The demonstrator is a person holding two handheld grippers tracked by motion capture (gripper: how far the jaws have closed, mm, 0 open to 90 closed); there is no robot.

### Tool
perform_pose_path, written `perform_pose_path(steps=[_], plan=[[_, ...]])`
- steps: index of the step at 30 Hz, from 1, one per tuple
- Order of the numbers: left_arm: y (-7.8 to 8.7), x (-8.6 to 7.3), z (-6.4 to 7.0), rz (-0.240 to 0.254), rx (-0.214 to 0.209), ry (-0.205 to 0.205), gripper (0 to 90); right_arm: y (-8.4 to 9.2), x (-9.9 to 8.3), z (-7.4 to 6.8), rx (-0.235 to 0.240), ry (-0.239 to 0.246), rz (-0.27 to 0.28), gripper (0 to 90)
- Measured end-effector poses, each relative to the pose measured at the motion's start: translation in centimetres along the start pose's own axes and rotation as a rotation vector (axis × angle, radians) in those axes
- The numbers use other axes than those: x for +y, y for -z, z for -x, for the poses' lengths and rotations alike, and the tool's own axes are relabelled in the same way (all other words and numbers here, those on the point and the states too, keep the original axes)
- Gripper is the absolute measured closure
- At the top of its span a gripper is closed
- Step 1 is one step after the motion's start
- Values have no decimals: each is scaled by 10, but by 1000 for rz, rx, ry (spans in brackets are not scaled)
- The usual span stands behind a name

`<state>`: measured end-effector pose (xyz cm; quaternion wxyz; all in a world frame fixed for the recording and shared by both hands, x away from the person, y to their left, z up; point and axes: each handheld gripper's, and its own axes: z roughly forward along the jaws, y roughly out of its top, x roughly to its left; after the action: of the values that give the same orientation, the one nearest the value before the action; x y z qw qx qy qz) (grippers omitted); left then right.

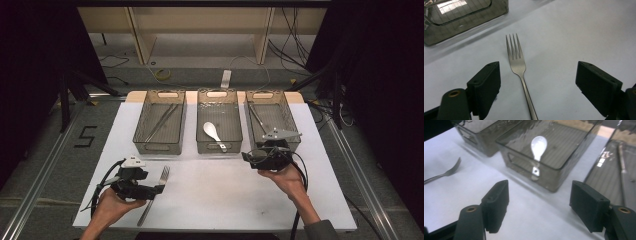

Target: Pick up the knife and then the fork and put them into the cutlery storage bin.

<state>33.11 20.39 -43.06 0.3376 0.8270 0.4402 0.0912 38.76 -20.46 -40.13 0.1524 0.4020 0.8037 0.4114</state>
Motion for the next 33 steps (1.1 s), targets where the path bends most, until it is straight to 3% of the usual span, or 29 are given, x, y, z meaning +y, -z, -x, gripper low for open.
perform_pose_path(steps=[5, 10, 20, 33], plan=[[-1, 0, 1, -28, 10, -8, 195, 2, -8, -9, 27, 1, 20, 294], [-2, -1, 2, -90, 31, -23, 207, 3, -17, -16, 38, 20, 13, 289], [-10, -6, 4, -229, 62, -45, 301, 9, -31, -23, 40, 23, 18, 286], [-18, -12, 4, -334, 71, -54, 415, 15, -43, -33, 47, 34, 14, 285]])
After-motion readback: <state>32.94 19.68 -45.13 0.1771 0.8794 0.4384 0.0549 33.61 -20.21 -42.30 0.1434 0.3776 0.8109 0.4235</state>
